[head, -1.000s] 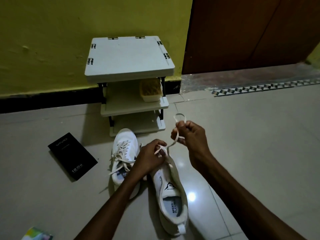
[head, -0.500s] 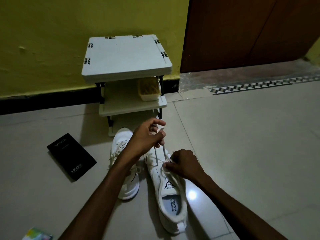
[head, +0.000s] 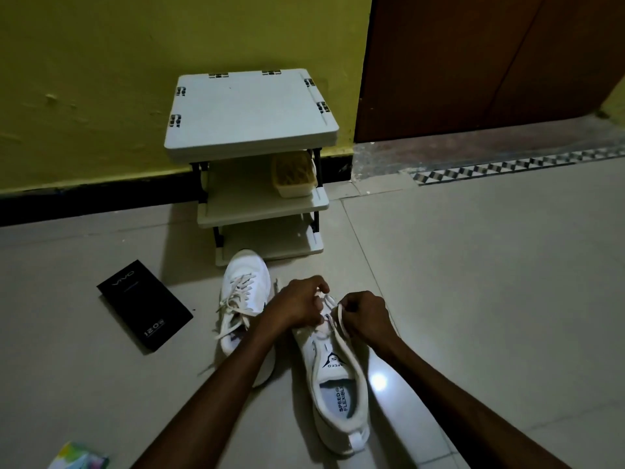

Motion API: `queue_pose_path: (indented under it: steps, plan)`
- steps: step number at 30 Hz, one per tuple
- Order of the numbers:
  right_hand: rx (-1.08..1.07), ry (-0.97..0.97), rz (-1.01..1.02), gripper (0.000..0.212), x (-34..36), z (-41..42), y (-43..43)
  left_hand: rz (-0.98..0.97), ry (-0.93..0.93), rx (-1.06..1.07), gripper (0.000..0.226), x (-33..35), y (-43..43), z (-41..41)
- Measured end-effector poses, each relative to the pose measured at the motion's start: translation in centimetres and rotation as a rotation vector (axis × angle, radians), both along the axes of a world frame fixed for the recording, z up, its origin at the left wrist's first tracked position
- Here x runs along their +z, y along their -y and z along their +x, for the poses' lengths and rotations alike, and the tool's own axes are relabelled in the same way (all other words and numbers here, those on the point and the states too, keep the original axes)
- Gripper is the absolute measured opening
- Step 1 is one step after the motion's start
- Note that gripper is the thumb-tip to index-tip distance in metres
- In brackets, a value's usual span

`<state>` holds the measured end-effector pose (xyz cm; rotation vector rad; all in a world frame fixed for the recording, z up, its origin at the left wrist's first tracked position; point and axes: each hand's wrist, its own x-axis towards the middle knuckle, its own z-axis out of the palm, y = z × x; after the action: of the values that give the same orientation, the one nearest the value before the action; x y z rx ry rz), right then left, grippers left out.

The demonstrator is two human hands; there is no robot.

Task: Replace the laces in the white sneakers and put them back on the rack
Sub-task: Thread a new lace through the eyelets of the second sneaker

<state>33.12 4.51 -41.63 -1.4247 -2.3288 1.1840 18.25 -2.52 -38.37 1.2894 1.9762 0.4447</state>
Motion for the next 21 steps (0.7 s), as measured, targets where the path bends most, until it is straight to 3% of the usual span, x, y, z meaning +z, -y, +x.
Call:
queue_pose_path:
  steps: [4, 9, 11, 14, 21]
  plan:
    - [0.024, -0.032, 0.105, 0.016, 2.5, -0.1, -0.6, 0.036, 0.034, 0.028, 0.06, -1.6, 0.5, 0.4]
    - [-0.058, -0.313, 0.235, 0.016, 8.5, -0.6, -1.6, 0.083, -0.017, 0.016, 0.064, -1.9, 0.3, 0.4]
    - [-0.061, -0.368, 0.194, 0.015, 8.9, -0.8, -1.0, 0.138, 0.063, 0.082, 0.055, -2.0, 0.2, 0.3]
    - [-0.062, -0.296, 0.144, 0.014, 7.1, -1.0, -0.4, 0.219, 0.164, 0.201, 0.041, -2.5, 0.2, 0.1]
    - [-0.135, -0.284, -0.127, 0.016, 5.6, -1.1, -0.3, 0.136, 0.176, 0.163, 0.037, -3.4, 0.9, 0.4]
